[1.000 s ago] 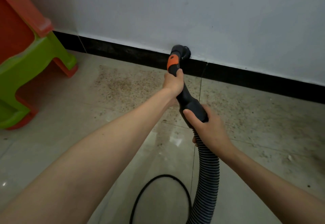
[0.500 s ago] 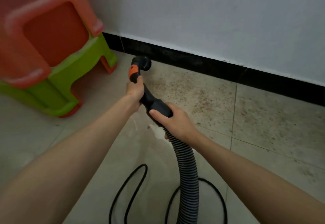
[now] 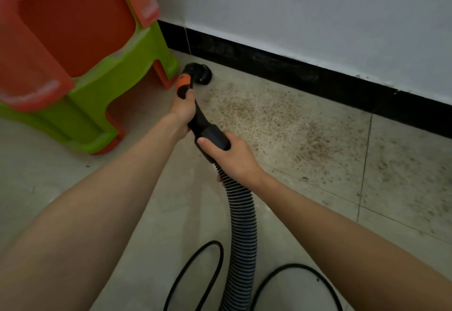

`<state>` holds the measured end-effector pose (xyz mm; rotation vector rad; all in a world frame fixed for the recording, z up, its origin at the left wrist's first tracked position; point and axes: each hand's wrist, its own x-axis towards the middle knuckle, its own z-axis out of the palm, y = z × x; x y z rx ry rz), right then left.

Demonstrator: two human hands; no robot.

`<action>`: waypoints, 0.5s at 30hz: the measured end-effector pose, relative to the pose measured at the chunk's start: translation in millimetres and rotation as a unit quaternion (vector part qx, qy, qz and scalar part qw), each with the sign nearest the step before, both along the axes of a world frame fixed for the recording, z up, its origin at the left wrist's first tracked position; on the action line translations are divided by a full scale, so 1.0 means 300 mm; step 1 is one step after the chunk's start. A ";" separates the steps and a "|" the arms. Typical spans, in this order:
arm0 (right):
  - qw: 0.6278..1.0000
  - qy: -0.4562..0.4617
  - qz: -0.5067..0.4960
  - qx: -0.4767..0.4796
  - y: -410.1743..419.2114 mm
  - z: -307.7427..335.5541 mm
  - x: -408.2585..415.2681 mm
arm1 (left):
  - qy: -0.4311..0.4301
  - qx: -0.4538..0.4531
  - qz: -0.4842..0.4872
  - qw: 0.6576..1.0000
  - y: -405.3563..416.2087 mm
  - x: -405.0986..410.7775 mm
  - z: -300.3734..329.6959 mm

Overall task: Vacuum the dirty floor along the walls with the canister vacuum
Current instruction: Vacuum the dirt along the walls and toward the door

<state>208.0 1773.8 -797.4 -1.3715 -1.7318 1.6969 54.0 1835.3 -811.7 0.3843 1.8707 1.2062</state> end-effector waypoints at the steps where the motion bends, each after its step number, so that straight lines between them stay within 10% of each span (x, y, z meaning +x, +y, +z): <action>1: 1.000 -0.001 -0.009 -0.002 0.003 -0.001 0.003 | 0.000 -0.004 -0.018 1.000 0.012 0.011 0.006; 15: 0.994 -0.057 -0.089 0.020 0.000 0.003 0.296 | -0.024 -0.021 -0.137 0.990 0.063 0.363 0.046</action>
